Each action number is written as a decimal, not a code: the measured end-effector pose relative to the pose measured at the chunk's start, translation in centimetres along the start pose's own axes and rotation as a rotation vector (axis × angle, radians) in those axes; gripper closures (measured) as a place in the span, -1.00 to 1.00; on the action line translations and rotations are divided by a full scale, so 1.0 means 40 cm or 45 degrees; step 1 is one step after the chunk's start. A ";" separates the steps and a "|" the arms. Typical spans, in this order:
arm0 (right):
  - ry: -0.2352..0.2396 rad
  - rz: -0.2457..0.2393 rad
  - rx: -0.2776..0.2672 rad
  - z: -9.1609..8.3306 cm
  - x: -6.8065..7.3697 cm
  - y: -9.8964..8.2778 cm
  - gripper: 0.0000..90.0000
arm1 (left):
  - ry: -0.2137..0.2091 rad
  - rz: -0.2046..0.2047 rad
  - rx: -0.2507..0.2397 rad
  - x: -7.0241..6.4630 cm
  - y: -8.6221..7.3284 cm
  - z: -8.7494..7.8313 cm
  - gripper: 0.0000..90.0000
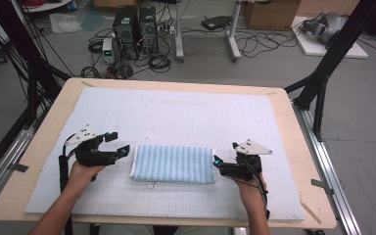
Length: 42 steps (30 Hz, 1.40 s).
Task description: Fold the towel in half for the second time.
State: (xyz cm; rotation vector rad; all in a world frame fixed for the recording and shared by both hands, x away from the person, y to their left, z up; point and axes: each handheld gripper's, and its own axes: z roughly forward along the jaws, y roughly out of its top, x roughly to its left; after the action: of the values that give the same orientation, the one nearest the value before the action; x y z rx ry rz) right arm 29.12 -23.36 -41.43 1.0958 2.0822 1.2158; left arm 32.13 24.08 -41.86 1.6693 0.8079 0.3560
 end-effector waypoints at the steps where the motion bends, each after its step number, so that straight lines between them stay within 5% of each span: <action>1: -0.016 0.000 -0.008 -0.007 -0.008 0.002 -0.75 | 0.012 0.003 -0.009 0.003 0.003 -0.006 -0.59; 13: -0.075 0.033 -0.027 -0.066 -0.069 -0.018 -0.75 | 0.089 0.010 -0.050 0.033 -0.005 -0.056 -0.58; 23: -0.119 0.044 -0.046 -0.090 -0.061 -0.035 -0.76 | 0.102 0.021 -0.075 0.031 -0.003 -0.079 -0.56; 42: -0.108 0.040 -0.055 -0.091 -0.059 -0.021 -0.76 | 0.118 0.009 -0.077 0.031 -0.005 -0.079 -0.56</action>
State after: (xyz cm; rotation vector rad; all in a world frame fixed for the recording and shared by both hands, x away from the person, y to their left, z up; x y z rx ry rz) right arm 27.45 -27.33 -40.35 1.1444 1.9734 1.2026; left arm 30.98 27.24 -41.46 1.6089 0.8518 0.4613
